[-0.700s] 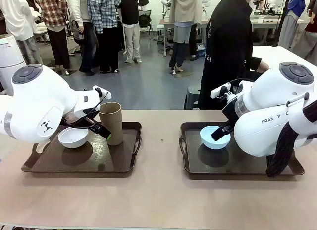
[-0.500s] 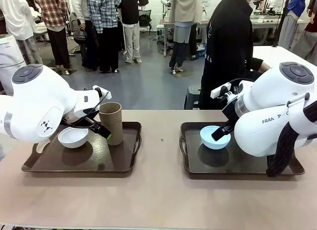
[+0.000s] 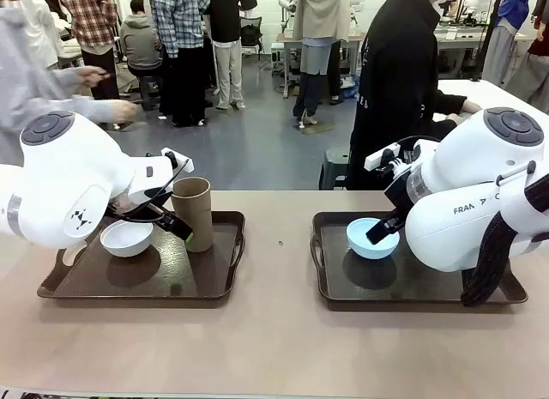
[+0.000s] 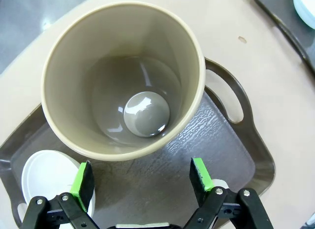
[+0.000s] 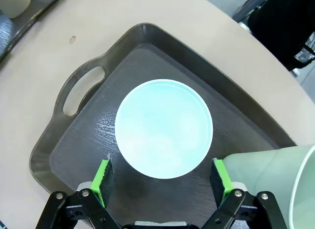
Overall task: Set up a tray with a mat and arrange the tableware.
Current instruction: Pick up the Picnic Bowl and Reusable plastic cup from the Handle tray in front of the human's position and hold them in the air.
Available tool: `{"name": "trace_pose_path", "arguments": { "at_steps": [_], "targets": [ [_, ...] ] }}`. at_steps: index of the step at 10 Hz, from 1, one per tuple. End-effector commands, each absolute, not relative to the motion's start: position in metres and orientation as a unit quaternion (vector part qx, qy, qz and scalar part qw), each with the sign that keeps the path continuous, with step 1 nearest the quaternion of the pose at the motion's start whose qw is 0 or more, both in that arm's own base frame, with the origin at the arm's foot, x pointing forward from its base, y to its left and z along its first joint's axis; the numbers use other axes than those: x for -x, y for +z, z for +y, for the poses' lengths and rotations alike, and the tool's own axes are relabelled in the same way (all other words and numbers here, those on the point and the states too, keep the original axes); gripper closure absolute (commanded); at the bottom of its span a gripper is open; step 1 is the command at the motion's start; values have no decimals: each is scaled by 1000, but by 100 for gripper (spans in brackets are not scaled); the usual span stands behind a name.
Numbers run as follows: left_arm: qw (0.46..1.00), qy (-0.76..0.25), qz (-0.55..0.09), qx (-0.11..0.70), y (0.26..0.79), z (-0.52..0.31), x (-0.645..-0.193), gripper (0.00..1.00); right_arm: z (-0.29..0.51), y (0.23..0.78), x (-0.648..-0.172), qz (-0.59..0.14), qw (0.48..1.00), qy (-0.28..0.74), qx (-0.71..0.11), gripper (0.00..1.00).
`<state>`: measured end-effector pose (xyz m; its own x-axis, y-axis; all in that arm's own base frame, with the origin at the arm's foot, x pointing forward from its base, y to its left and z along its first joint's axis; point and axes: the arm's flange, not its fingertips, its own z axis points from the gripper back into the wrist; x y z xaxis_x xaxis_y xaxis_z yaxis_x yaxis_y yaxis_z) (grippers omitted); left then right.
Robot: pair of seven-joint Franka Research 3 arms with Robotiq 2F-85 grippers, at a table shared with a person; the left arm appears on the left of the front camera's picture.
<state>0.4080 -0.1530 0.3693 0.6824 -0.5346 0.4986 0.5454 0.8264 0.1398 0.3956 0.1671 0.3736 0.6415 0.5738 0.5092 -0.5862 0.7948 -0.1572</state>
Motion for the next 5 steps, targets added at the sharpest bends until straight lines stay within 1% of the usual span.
{"name": "trace_pose_path", "arguments": {
  "at_steps": [1, 5],
  "targets": [
    [918, -294, -267, 11, 371, -151, -403, 0, 167, 374, -396, -277, 906, 320, -11, 0],
    [918, -294, -267, 11, 371, -151, -403, 0, 167, 374, -396, -277, 906, 320, -11, 0]
  ]
}}
